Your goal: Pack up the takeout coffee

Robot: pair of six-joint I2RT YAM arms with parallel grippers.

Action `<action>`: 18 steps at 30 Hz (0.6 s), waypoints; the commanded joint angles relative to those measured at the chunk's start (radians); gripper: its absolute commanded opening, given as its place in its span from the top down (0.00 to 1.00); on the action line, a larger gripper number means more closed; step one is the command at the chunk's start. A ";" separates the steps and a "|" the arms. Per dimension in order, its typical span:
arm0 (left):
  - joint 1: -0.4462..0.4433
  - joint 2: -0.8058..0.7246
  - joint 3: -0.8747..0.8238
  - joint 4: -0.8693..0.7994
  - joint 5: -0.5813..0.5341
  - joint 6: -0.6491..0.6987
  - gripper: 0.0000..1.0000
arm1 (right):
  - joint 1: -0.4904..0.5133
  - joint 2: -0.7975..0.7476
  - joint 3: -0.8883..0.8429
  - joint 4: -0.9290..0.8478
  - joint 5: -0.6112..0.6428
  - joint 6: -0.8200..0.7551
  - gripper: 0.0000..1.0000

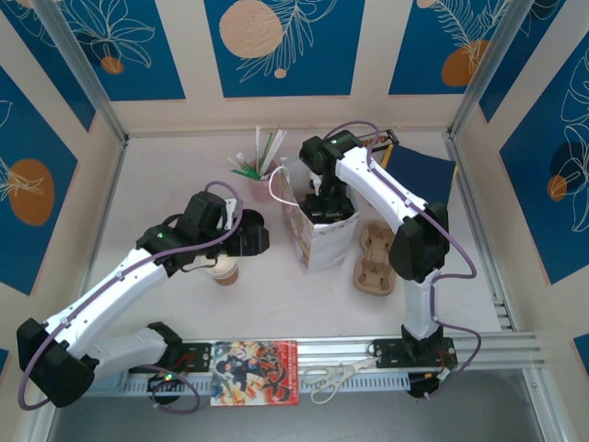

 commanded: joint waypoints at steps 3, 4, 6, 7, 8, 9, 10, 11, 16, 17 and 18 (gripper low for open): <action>0.010 -0.016 -0.012 0.008 0.018 -0.004 0.00 | -0.005 -0.032 -0.005 -0.012 -0.015 0.000 0.36; 0.010 -0.016 -0.011 0.009 0.018 -0.004 0.00 | -0.004 -0.032 -0.004 -0.012 -0.016 0.000 0.36; 0.010 -0.014 -0.012 0.009 0.018 -0.004 0.00 | -0.004 -0.031 -0.004 -0.012 -0.016 -0.001 0.36; 0.010 -0.015 -0.011 0.009 0.018 -0.004 0.00 | -0.005 -0.032 -0.004 -0.012 -0.016 0.000 0.36; 0.010 -0.015 -0.011 0.009 0.018 -0.004 0.00 | -0.006 -0.031 -0.004 -0.012 -0.016 -0.001 0.36; 0.010 -0.013 -0.011 0.011 0.018 -0.003 0.00 | -0.006 -0.031 -0.004 -0.012 -0.016 -0.001 0.36; 0.010 -0.013 -0.011 0.011 0.019 -0.005 0.00 | -0.006 -0.030 -0.004 -0.012 -0.016 -0.001 0.36; 0.010 -0.012 -0.011 0.011 0.019 -0.005 0.00 | -0.006 -0.029 -0.004 -0.012 -0.016 -0.001 0.36; 0.010 -0.011 -0.011 0.012 0.019 -0.004 0.00 | -0.007 -0.027 -0.001 -0.012 -0.016 -0.003 0.36; 0.010 -0.010 -0.010 0.012 0.019 -0.004 0.00 | -0.009 -0.027 0.000 -0.011 -0.016 -0.003 0.36; 0.010 -0.010 -0.010 0.011 0.019 -0.004 0.00 | -0.010 -0.027 0.001 -0.010 -0.016 -0.003 0.36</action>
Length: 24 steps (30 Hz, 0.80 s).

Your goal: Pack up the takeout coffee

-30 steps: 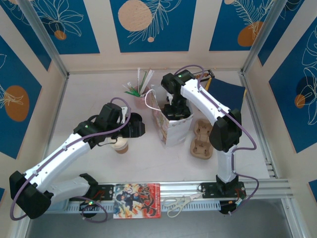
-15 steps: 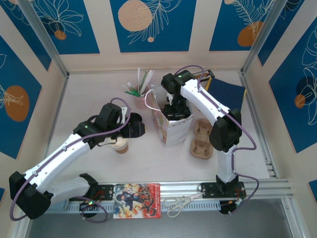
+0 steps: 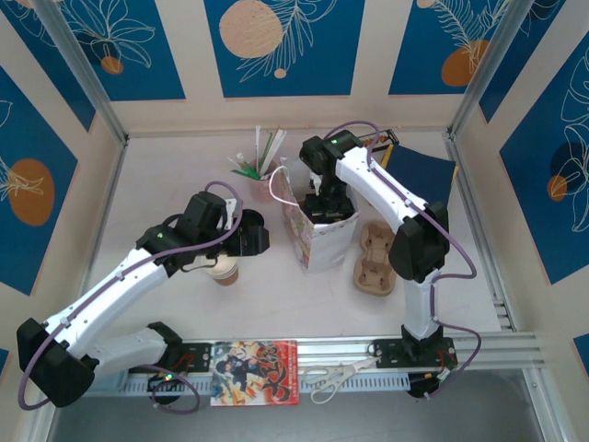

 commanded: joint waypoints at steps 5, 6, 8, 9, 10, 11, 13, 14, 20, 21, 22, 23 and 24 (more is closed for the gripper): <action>0.011 -0.010 -0.011 0.011 0.020 -0.002 0.00 | -0.013 -0.024 0.004 -0.011 -0.006 -0.001 0.36; 0.010 -0.009 -0.009 0.010 0.019 -0.002 0.00 | -0.015 -0.023 0.005 -0.011 -0.005 -0.001 0.36; 0.010 -0.010 -0.009 0.010 0.019 -0.002 0.00 | -0.016 -0.021 0.007 -0.009 -0.003 -0.001 0.36; 0.010 -0.010 -0.009 0.010 0.020 -0.002 0.00 | -0.018 -0.020 0.009 -0.009 -0.003 -0.001 0.36; 0.010 -0.010 -0.009 0.010 0.020 -0.002 0.00 | -0.018 -0.018 0.011 -0.009 -0.003 -0.002 0.36; 0.010 -0.008 -0.008 0.010 0.021 -0.002 0.00 | -0.019 -0.016 0.012 -0.010 -0.002 -0.002 0.36; 0.010 -0.008 -0.007 0.009 0.021 -0.001 0.00 | -0.021 -0.015 0.012 -0.010 0.001 -0.004 0.36; 0.010 -0.008 -0.007 0.009 0.021 -0.001 0.00 | -0.022 -0.013 0.012 -0.010 0.004 -0.003 0.36; 0.010 -0.008 -0.005 0.006 0.021 0.000 0.00 | -0.030 -0.009 0.014 -0.006 0.006 -0.006 0.36; 0.010 -0.009 -0.005 0.006 0.021 0.002 0.00 | -0.032 -0.008 0.015 -0.006 0.004 -0.007 0.36; 0.010 -0.008 -0.005 0.005 0.021 0.003 0.00 | -0.032 -0.007 0.015 -0.007 0.004 -0.007 0.36; 0.010 -0.009 -0.005 0.006 0.022 0.003 0.00 | -0.031 -0.006 0.015 -0.006 0.005 -0.006 0.36; 0.010 -0.008 -0.006 0.007 0.021 0.003 0.00 | -0.032 -0.006 0.015 -0.007 0.004 -0.006 0.36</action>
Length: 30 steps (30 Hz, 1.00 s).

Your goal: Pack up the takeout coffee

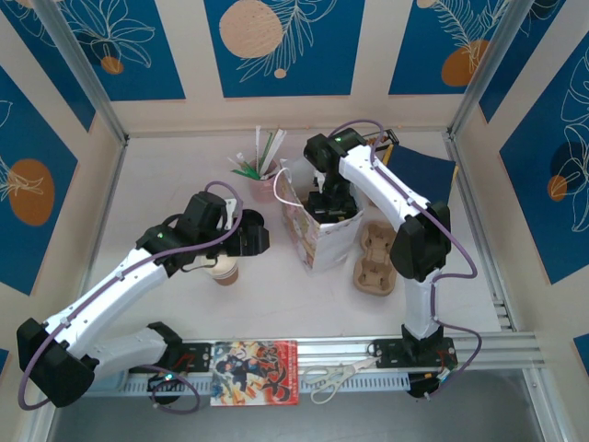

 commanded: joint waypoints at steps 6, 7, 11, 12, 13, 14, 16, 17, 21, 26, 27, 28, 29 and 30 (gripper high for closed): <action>0.010 -0.006 -0.009 0.017 0.037 0.004 0.00 | -0.006 -0.001 0.016 -0.003 -0.003 -0.008 0.36; 0.010 -0.006 -0.010 0.020 0.041 0.007 0.00 | -0.008 -0.001 0.016 -0.002 -0.004 -0.009 0.36; 0.010 -0.012 -0.014 0.031 0.050 0.005 0.00 | -0.008 0.003 0.021 -0.002 -0.005 -0.008 0.36; 0.010 -0.014 -0.014 0.034 0.052 0.005 0.00 | -0.008 0.003 0.022 -0.002 -0.005 -0.008 0.36; 0.010 -0.018 -0.017 0.039 0.054 0.004 0.00 | -0.008 0.003 0.022 -0.002 -0.006 -0.009 0.36; 0.010 -0.023 -0.020 0.046 0.055 0.000 0.00 | -0.008 0.004 0.023 -0.002 -0.006 -0.010 0.36; 0.011 -0.034 -0.026 0.059 0.053 -0.003 0.00 | -0.009 0.004 0.024 -0.002 -0.004 -0.008 0.36; 0.010 -0.041 -0.030 0.066 0.052 -0.006 0.00 | -0.009 0.006 0.024 -0.001 -0.005 -0.010 0.36; 0.010 -0.065 -0.037 0.077 0.036 -0.008 0.00 | -0.011 0.010 0.027 0.000 -0.005 -0.011 0.36; 0.010 -0.089 -0.049 0.086 0.023 -0.010 0.00 | -0.013 0.014 0.030 0.002 -0.008 -0.013 0.36; 0.010 -0.090 -0.051 0.086 0.023 -0.012 0.00 | -0.013 0.014 0.030 0.003 -0.007 -0.014 0.36; 0.010 -0.092 -0.052 0.084 0.021 -0.012 0.00 | -0.014 0.014 0.030 0.002 -0.009 -0.014 0.36; 0.011 -0.094 -0.053 0.084 0.022 -0.012 0.00 | -0.014 0.015 0.030 0.004 -0.009 -0.014 0.36; 0.010 -0.093 -0.053 0.083 0.022 -0.012 0.00 | -0.014 0.016 0.030 0.004 -0.011 -0.014 0.36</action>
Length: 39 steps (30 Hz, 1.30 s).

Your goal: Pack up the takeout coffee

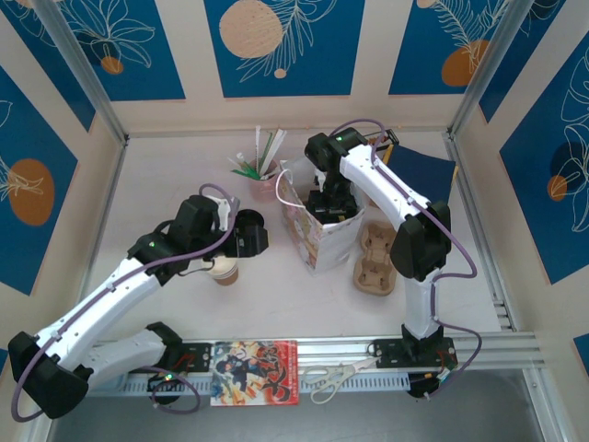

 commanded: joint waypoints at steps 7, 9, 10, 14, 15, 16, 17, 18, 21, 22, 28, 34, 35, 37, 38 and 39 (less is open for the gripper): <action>0.010 -0.012 -0.006 0.005 -0.005 -0.007 0.00 | -0.005 0.013 0.030 -0.008 -0.016 -0.014 0.36; 0.010 -0.013 -0.005 0.001 -0.008 -0.005 0.00 | -0.003 0.014 0.032 -0.008 -0.018 -0.014 0.36; 0.011 -0.012 -0.006 -0.001 -0.010 -0.005 0.00 | -0.003 0.013 0.032 -0.007 -0.018 -0.012 0.36; 0.010 -0.014 -0.005 -0.005 -0.007 -0.003 0.00 | -0.002 0.014 0.035 -0.005 -0.023 -0.014 0.36; 0.010 -0.014 -0.005 -0.005 -0.007 -0.003 0.00 | 0.000 0.016 0.035 -0.005 -0.024 -0.014 0.36; 0.011 -0.013 -0.006 -0.005 -0.007 -0.002 0.00 | 0.000 0.017 0.036 -0.004 -0.025 -0.014 0.36; 0.010 -0.013 -0.005 -0.006 -0.007 -0.001 0.00 | 0.001 0.019 0.037 -0.004 -0.026 -0.013 0.36; 0.010 -0.014 -0.005 -0.006 -0.006 -0.001 0.00 | 0.003 0.020 0.038 -0.004 -0.026 -0.011 0.36; 0.010 -0.012 -0.003 -0.006 -0.004 -0.001 0.00 | 0.004 0.021 0.040 -0.004 -0.027 -0.011 0.36; 0.010 -0.010 -0.003 -0.006 -0.002 -0.001 0.00 | 0.004 0.024 0.040 -0.003 -0.027 -0.012 0.36; 0.010 -0.008 -0.001 -0.005 0.000 -0.001 0.00 | 0.004 0.026 0.038 -0.003 -0.025 -0.014 0.36; 0.010 -0.003 0.002 -0.005 -0.001 0.001 0.00 | 0.005 0.023 0.034 -0.004 -0.027 -0.012 0.36; 0.010 -0.003 0.003 -0.006 -0.001 0.002 0.00 | 0.004 0.023 0.032 -0.004 -0.027 -0.011 0.36; 0.010 -0.001 0.003 -0.005 -0.001 0.004 0.00 | 0.004 0.022 0.030 -0.004 -0.027 -0.011 0.36; 0.010 0.001 0.003 -0.004 -0.001 0.003 0.00 | 0.004 0.021 0.028 -0.003 -0.025 -0.011 0.36; 0.010 0.002 0.002 -0.003 0.001 0.003 0.00 | 0.006 0.020 0.025 -0.003 -0.026 -0.012 0.36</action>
